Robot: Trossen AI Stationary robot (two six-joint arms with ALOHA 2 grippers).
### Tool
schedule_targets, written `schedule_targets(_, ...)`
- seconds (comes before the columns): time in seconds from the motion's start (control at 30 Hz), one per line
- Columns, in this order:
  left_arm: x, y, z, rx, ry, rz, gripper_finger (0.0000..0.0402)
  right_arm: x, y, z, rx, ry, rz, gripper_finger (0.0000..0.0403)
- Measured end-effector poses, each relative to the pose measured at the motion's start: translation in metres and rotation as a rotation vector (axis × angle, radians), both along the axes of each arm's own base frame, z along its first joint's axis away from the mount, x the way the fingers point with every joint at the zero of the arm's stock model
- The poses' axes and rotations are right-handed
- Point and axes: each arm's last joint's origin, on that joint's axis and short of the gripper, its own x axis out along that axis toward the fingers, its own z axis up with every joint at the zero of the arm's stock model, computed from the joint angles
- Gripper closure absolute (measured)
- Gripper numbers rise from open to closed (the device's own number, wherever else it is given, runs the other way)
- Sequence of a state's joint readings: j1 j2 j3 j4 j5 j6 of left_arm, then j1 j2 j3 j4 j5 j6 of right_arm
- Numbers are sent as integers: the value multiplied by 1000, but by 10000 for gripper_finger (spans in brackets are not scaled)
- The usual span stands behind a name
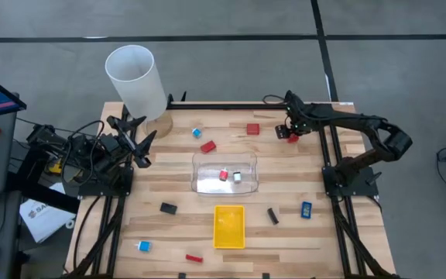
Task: Pick & Place Office items
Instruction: Put the right red charger adapter into the transparent bin
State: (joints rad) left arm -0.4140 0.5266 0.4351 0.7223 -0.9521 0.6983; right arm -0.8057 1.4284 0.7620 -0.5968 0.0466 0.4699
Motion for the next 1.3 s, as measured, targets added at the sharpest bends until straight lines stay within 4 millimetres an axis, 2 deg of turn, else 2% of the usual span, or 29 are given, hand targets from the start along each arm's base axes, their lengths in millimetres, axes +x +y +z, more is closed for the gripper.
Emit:
schedule_targets(0.13, 0, 0, 0, 0, 0, 0, 149, -1, -3, -5, 7, 22, -14, 131)
schedule_targets(0.37, 0, 0, 0, 0, 0, 0, 149, 6, -13, -34, 70, 108, 1, 131)
schedule_targets(0.47, 0, 0, 0, 1, 0, 0, 149, 10, -18, -40, 95, 139, 7, 131)
schedule_targets(0.8, 0, 0, 0, 7, -1, -6, 149, 19, -27, -33, 133, 176, 24, 137)
schedule_targets(0.9, 0, 0, 0, 6, -1, -6, 149, 19, -27, -32, 137, 177, 14, 154)
schedule_targets(1.07, 0, 0, 0, 6, -1, -6, 149, 19, -27, -32, 141, 178, 14, 203)
schedule_targets(1.3, 0, 0, 0, 6, -1, -6, 149, 19, -25, -30, 133, 176, 18, 204)
